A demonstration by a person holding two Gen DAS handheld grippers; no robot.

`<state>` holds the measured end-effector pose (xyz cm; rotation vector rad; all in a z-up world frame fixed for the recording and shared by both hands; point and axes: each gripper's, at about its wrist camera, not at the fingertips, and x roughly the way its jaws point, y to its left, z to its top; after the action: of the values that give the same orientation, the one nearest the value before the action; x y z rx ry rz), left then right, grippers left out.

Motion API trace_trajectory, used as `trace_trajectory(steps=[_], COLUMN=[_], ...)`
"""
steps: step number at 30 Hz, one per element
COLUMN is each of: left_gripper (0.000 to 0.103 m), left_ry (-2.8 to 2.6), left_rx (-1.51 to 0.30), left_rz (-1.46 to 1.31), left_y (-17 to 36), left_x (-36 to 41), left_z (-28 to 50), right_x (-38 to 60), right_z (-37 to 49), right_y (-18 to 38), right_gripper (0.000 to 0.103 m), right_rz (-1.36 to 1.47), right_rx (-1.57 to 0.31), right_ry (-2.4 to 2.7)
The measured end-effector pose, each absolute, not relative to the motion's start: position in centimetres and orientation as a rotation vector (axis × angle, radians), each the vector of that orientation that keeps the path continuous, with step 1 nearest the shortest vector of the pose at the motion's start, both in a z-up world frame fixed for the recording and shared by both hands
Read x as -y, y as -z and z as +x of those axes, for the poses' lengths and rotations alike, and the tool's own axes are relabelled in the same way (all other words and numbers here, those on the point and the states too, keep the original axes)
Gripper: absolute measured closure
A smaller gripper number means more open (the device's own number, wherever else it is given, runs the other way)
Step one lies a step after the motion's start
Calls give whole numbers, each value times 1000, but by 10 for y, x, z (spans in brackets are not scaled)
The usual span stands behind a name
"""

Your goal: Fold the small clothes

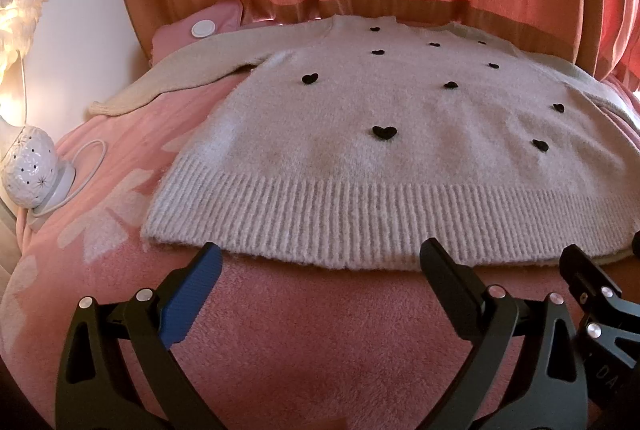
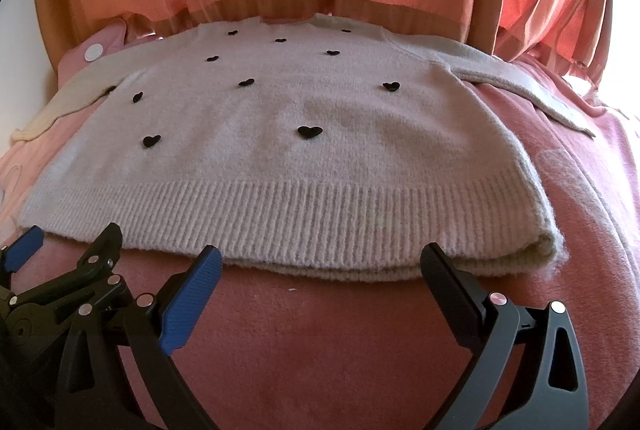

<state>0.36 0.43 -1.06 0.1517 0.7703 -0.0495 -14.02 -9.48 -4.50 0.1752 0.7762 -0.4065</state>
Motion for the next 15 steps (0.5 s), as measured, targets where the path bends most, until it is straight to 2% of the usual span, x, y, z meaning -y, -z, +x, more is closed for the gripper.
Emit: trace_trajectory(steps=[15], left_gripper=[6], left_ry=[50], left_rx=[-773], left_rz=[149], left_y=[11], left_x=[-5], left_z=[5], right_x=[95], right_z=[-141], right_y=[46], right_gripper=[5], right_rz=[176], right_rx=[-778], right_ry=[406])
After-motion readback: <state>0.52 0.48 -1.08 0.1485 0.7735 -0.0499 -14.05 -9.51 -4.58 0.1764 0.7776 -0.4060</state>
